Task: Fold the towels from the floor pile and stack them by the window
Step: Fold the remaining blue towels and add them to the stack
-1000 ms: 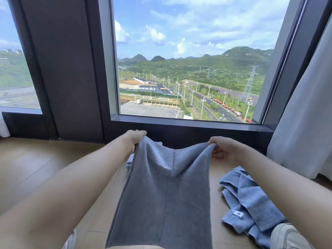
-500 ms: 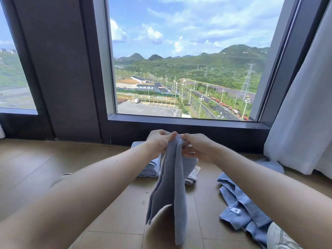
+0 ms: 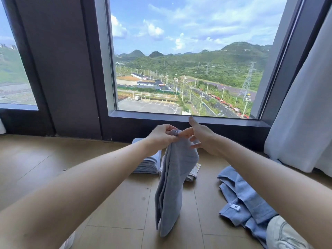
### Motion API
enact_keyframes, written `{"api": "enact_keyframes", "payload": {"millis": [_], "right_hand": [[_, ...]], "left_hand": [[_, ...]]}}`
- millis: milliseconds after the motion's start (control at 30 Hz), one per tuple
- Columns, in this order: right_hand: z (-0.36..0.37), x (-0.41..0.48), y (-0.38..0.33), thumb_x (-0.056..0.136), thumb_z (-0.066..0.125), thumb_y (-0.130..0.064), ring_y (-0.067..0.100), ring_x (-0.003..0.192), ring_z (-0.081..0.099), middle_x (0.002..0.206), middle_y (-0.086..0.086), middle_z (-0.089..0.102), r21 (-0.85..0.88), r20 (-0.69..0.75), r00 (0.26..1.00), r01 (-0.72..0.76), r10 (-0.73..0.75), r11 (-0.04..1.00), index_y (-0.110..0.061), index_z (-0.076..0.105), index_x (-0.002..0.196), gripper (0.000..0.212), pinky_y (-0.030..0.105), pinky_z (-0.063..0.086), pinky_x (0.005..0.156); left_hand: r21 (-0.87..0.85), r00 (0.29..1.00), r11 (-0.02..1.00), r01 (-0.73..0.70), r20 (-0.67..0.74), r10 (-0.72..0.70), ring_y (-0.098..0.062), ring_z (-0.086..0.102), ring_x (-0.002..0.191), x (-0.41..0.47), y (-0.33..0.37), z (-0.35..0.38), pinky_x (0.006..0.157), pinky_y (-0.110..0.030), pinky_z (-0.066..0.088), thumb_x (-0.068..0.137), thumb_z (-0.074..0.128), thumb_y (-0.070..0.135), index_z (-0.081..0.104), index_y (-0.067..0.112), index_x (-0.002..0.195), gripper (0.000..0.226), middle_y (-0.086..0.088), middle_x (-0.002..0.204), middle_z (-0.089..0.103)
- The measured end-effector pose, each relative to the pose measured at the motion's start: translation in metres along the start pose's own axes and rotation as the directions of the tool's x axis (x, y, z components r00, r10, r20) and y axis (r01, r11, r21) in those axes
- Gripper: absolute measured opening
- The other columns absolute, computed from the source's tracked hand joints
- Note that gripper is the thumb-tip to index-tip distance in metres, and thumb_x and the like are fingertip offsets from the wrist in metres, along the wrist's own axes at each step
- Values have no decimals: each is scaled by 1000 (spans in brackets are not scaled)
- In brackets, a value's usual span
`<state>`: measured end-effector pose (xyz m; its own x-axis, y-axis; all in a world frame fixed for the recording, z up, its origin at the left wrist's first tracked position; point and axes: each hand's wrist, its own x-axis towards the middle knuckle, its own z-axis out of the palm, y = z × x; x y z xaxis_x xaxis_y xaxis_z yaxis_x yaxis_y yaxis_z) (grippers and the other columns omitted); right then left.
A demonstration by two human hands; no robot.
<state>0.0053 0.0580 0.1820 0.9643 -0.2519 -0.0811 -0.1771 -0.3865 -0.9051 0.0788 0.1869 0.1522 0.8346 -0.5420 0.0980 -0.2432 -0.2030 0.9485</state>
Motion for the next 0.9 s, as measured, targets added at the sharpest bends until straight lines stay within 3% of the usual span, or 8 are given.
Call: {"api": "enact_keyframes", "payload": {"millis": [100, 167, 333, 400, 533, 700, 800, 900], "right_hand": [[-11, 1, 1, 99, 36, -36, 16, 93, 49, 107, 8, 59, -210, -94, 993, 54, -76, 976, -16, 68, 100, 37, 36, 44, 88], [-21, 1, 8, 93, 51, -24, 13, 96, 51, 108, 1, 60, -336, -112, 984, 93, -138, 937, -20, 64, 102, 16, 28, 41, 81], [-32, -1, 27, 82, 63, -19, 9, 93, 53, 101, -10, 62, -480, 38, 986, 161, -163, 862, -29, 66, 97, 18, 19, 38, 74], [-32, -3, 28, 81, 66, -21, 8, 87, 54, 95, -10, 65, -491, 69, 983, 181, -169, 852, -25, 70, 96, 16, 15, 39, 68], [-31, -6, 31, 80, 68, -27, 9, 87, 58, 90, -11, 68, -507, 113, 966, 258, -234, 822, -26, 73, 86, 7, 21, 46, 75], [-33, -11, 34, 81, 68, -25, 1, 79, 62, 79, -18, 66, -434, 87, 960, 276, -265, 858, -30, 69, 81, 5, 12, 42, 65], [-35, -12, 36, 80, 68, -19, 6, 80, 62, 78, -16, 67, -417, 103, 967, 254, -233, 873, -25, 72, 82, 8, 16, 46, 71], [-36, -13, 41, 77, 67, -17, 10, 87, 61, 92, -12, 67, -453, 151, 970, 238, -189, 859, -24, 74, 81, 10, 29, 48, 83]], "left_hand": [[54, 1000, 998, -11, 4, 11, -9, 56, 84, -1, 4, -6, 74, -20, 45, 90, 53, 0, 60, 10, 107, 21, -1, 90, 62], [68, 1000, 997, -21, -7, 22, -8, 55, 81, -1, 4, -10, 70, -16, 44, 91, 49, -2, 59, 13, 102, 22, 2, 86, 61], [125, 998, 991, -51, -41, 57, -7, 50, 76, -1, 3, -17, 59, -9, 40, 92, 41, -7, 57, 16, 96, 28, 3, 81, 56], [127, 996, 990, -64, -59, 72, -6, 49, 75, -1, 3, -19, 60, -11, 39, 91, 40, -8, 57, 16, 96, 30, 4, 80, 55], [107, 994, 992, -69, -80, 78, -5, 49, 76, -1, 4, -22, 66, -14, 39, 92, 42, -8, 56, 15, 98, 28, 5, 82, 56], [94, 992, 993, -74, -97, 84, -5, 49, 79, -3, 5, -25, 63, -8, 40, 93, 44, -6, 56, 18, 93, 28, 5, 82, 55], [78, 991, 994, -81, -101, 89, -6, 49, 78, -3, 6, -26, 63, -9, 40, 93, 46, -5, 56, 22, 87, 29, 6, 82, 55], [75, 991, 994, -86, -101, 93, -6, 46, 72, -3, 6, -29, 60, -14, 38, 94, 46, -3, 56, 24, 85, 30, 5, 81, 55]]}}
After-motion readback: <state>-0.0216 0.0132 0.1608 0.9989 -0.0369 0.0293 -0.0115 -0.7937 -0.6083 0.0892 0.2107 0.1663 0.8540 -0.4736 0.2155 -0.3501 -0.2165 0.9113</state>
